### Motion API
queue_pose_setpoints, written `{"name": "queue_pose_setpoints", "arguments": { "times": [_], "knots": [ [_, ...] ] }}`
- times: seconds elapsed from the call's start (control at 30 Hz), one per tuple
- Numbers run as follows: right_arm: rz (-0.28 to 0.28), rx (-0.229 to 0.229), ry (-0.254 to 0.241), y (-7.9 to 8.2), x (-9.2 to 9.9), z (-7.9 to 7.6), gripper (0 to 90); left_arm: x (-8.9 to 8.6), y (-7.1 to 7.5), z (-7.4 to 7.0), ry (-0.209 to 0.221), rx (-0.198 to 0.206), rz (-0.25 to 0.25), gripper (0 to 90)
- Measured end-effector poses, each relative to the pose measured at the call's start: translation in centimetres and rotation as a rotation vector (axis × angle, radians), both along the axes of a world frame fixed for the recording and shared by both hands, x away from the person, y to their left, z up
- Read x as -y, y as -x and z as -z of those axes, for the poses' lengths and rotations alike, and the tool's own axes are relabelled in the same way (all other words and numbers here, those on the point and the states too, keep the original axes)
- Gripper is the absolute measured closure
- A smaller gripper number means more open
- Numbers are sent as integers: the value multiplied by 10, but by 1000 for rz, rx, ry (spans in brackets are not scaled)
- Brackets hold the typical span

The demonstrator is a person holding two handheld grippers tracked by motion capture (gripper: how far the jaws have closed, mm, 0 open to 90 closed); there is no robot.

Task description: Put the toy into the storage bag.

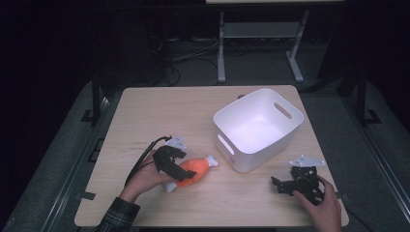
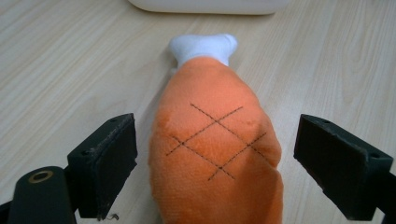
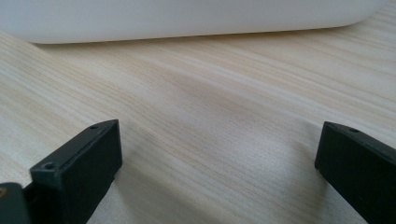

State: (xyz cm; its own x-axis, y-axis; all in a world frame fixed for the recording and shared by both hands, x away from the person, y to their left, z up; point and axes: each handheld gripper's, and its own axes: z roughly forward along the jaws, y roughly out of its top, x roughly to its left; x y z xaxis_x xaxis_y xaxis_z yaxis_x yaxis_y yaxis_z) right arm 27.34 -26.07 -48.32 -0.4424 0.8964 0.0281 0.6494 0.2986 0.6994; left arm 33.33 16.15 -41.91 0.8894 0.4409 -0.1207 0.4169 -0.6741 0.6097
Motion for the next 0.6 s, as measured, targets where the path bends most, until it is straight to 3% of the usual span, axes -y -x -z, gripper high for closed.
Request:
{"name": "queue_pose_setpoints", "arguments": {
  "times": [0.33,0.57,0.6],
  "knots": [
    [0,0,0,0,0,0,2,7,0,11,-40,16,8,125],
    [0,0,0,0,0,0,2,15,2,21,-59,-10,30,125],
    [0,0,0,0,0,0,2,17,3,23,-101,4,42,124]
  ]
}}
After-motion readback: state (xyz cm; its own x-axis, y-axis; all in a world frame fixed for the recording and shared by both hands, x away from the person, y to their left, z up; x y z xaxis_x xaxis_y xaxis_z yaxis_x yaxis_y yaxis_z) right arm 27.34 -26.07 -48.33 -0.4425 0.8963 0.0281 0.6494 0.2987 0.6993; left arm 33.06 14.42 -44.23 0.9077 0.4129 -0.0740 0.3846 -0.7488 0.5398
